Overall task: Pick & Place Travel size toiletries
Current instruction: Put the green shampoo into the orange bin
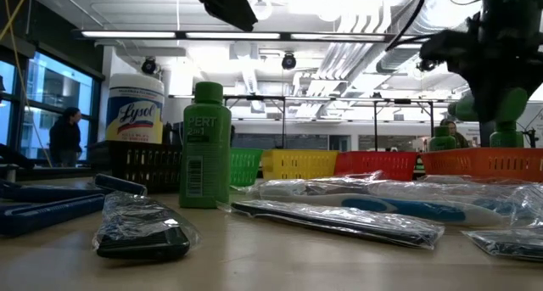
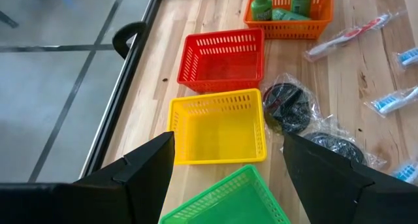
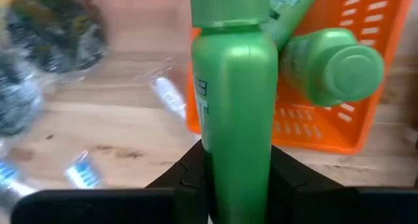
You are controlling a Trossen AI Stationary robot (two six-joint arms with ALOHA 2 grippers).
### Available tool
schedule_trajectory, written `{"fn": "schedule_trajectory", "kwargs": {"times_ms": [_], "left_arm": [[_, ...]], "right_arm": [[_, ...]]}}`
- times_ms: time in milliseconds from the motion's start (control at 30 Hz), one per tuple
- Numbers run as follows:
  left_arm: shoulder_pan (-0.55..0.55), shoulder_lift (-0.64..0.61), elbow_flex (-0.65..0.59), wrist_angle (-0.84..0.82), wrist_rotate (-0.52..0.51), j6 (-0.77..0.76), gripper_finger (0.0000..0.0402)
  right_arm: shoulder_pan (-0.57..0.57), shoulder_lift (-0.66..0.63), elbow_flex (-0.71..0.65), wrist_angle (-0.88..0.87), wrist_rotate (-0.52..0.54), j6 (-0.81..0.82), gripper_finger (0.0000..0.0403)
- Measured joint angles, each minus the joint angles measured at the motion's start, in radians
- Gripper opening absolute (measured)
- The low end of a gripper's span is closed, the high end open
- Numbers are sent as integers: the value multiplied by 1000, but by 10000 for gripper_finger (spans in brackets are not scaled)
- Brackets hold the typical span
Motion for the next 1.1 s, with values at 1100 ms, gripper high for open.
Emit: {"fn": "schedule_trajectory", "kwargs": {"times_ms": [1100], "left_arm": [[0,0,0,-141,6,-59,275]], "right_arm": [[-63,68,47,-27,83,48,238]]}}
